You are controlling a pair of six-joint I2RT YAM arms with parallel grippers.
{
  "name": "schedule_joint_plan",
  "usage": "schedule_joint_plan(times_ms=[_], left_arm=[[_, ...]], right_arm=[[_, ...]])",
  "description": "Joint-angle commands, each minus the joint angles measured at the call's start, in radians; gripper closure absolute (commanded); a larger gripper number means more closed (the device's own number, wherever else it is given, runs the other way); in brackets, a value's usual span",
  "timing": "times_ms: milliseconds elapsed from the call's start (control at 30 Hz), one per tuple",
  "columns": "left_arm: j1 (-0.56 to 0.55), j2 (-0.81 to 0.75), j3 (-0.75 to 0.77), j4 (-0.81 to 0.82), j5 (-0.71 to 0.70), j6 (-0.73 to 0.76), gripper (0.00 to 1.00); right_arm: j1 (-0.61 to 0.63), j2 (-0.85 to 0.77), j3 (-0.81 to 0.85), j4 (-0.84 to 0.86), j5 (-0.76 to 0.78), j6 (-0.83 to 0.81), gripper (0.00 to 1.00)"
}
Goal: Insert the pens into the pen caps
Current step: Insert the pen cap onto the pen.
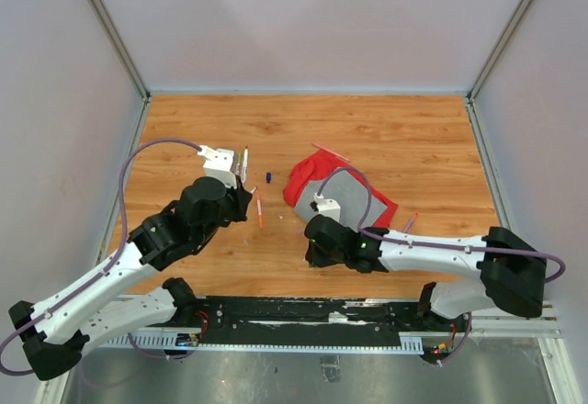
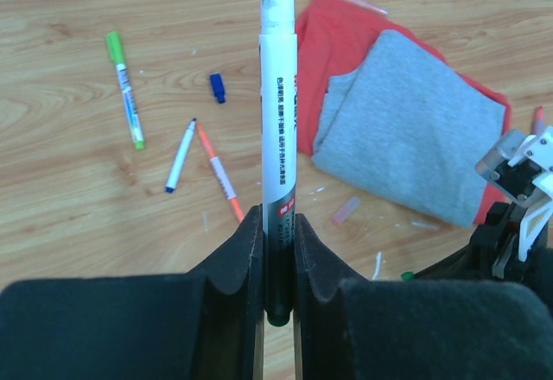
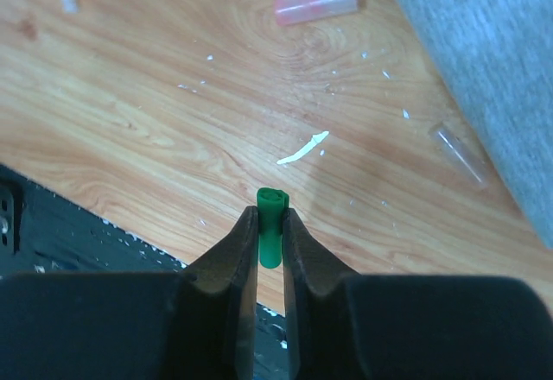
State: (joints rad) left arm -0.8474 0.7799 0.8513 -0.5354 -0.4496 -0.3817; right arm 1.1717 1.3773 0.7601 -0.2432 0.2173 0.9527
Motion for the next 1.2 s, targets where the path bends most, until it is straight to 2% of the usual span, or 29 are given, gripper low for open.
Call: schedule_joint_plan(times_ms=[0, 100, 300, 500, 733, 1167], left_arm=[[0.001, 0.018, -0.043, 0.129, 0.075, -0.043, 1.0], [0.001, 0.036, -0.073, 0.17, 0.102, -0.056, 0.99], [-0.018, 0.07, -0.164, 0.289, 0.153, -0.128, 1.0], [-0.125, 0.137, -0.229, 0.388, 0.127, -0.205, 0.99], [-0.288, 0.219, -0.256, 0.44, 0.002, -0.287, 1.0], [-0.522, 0.372, -0.352, 0.716, 0.048, -0.287, 0.99]], right_arm=[[-0.018, -0.102, -0.097, 0.237, -0.053, -0.193, 0.99], [-0.042, -0.154, -0.121, 0.244, -0.051, -0.239, 0.99], [-0.158, -0.218, -0.164, 0.251, -0.139, -0.264, 0.99], [-0.229, -0.304, -0.253, 0.326, -0.163, -0.227, 0.99], [-0.282, -0.398, -0.371, 0.466, -0.169, -0.14, 0.99], [-0.349, -0.541, -0.509, 0.68, -0.131, -0.043, 1.0]])
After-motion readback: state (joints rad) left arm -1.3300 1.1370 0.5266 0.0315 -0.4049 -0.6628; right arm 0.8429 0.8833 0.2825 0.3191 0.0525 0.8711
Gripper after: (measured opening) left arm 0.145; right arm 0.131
